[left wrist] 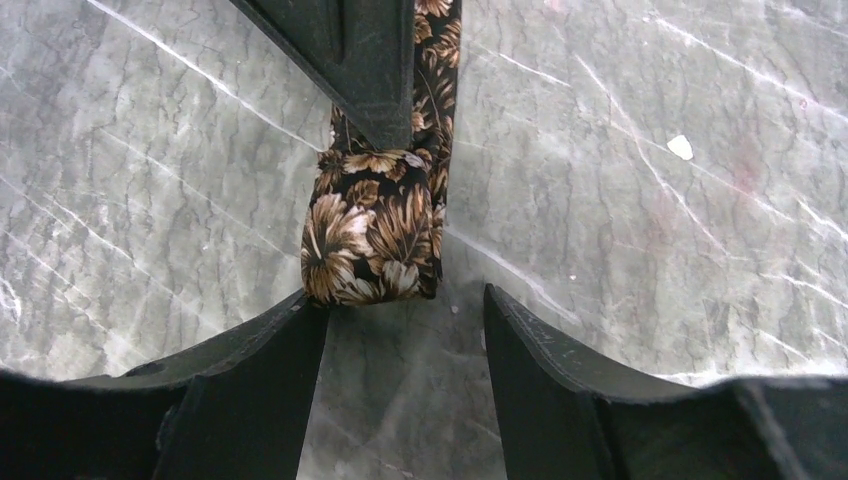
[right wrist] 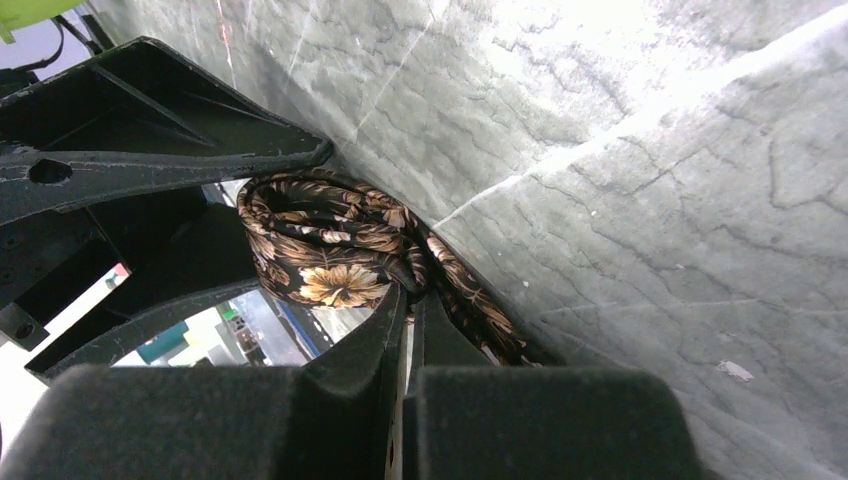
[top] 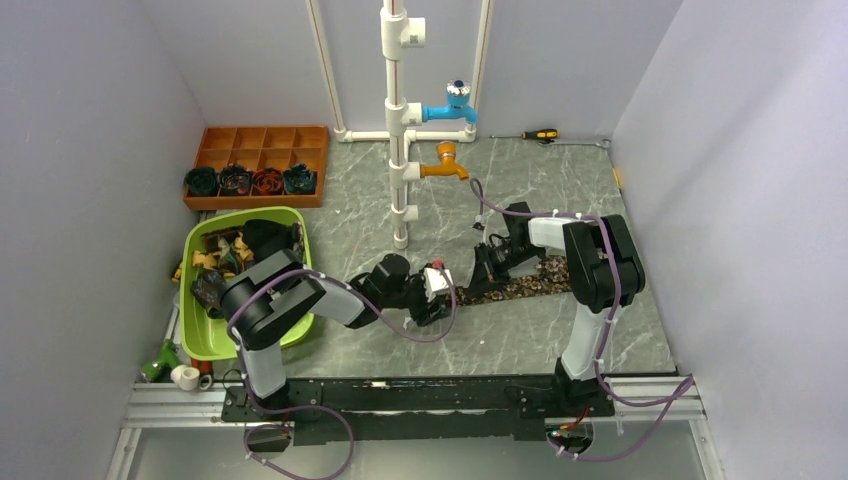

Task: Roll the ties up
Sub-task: Roll the tie at the center of the board.

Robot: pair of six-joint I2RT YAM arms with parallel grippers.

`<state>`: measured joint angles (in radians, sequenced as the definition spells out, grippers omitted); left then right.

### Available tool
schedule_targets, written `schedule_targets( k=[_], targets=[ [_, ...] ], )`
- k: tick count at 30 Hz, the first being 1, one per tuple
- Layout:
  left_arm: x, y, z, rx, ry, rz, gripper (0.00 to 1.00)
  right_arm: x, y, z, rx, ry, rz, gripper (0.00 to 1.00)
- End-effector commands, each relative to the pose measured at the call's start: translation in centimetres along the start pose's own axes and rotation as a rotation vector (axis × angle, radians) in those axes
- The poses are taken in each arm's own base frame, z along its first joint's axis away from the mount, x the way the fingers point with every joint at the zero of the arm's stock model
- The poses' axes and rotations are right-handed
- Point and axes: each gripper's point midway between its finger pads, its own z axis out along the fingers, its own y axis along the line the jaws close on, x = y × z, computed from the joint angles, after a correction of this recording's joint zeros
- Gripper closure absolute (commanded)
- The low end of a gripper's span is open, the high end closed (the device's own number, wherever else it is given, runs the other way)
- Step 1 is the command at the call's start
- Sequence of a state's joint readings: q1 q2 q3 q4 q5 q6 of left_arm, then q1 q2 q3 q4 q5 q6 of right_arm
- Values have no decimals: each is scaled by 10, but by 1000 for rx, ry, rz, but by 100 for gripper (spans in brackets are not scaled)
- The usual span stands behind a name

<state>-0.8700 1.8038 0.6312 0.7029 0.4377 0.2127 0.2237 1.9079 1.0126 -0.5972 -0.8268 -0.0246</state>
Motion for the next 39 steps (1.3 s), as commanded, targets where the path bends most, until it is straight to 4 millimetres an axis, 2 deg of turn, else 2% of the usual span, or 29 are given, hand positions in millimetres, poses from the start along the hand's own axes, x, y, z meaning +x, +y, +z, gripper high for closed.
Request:
schedule_targets(
  k=[1, 5, 8, 10, 13, 17, 23, 28, 33, 39],
  targets=[
    [-11, 2, 12, 10, -21, -38, 37, 5, -38, 8, 166, 30, -52, 100],
    [-15, 9, 21, -11, -24, -52, 36, 5, -39, 8, 168, 32, -59, 100],
    [-20, 10, 22, -7, -34, -41, 47, 5, -39, 8, 172, 30, -63, 100],
    [-33, 8, 20, 7, -64, -27, 55, 5, -40, 8, 173, 31, -62, 100],
    [-57, 2, 21, 34, -114, -2, 59, 6, -40, 10, 172, 33, -60, 100],
    [-75, -2, 33, 65, -150, -13, 59, 6, -40, 11, 172, 33, -58, 100],
    [-71, 0, 58, 92, -139, -55, 55, 4, -37, 11, 165, 27, -60, 100],
    [-30, -2, 67, 98, -38, -74, 58, 0, -33, 10, 154, 21, -65, 100],
    [19, -11, 53, 94, 93, -49, 63, -2, -26, 8, 131, 12, -69, 100],
    [54, -13, 33, 73, 228, -29, 65, -4, -14, -2, 92, -4, -65, 100]
  ],
)
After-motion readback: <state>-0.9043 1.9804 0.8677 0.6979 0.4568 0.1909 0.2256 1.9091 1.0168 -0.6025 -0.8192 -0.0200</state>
